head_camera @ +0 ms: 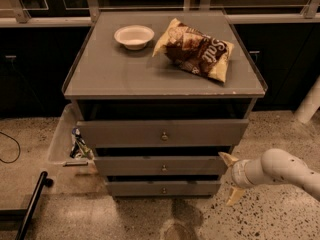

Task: Open middle drawer

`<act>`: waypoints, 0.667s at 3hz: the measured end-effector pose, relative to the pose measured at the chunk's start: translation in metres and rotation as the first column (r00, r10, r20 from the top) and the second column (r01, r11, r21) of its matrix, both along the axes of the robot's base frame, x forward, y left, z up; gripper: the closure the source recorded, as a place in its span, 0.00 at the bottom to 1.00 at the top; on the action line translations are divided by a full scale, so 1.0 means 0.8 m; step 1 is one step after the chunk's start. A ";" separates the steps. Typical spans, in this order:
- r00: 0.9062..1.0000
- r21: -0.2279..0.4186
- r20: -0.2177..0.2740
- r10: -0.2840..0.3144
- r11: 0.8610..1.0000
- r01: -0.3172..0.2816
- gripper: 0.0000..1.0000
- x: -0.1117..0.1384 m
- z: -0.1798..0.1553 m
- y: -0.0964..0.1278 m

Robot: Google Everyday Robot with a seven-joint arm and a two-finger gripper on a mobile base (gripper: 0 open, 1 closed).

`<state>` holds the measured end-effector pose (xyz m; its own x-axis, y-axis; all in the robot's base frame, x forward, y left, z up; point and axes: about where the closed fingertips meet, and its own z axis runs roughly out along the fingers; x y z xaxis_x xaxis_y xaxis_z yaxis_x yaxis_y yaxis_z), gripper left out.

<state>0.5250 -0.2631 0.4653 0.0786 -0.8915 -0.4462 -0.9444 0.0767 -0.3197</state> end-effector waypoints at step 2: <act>0.998 0.032 0.051 0.049 0.998 -0.051 0.00 0.013 -0.004 0.005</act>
Offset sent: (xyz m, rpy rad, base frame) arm 0.0080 0.0030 -0.0027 0.0308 -0.0378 0.0358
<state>0.5353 -0.2592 0.4617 0.1453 -0.8705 -0.4702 -0.9303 0.0415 -0.3643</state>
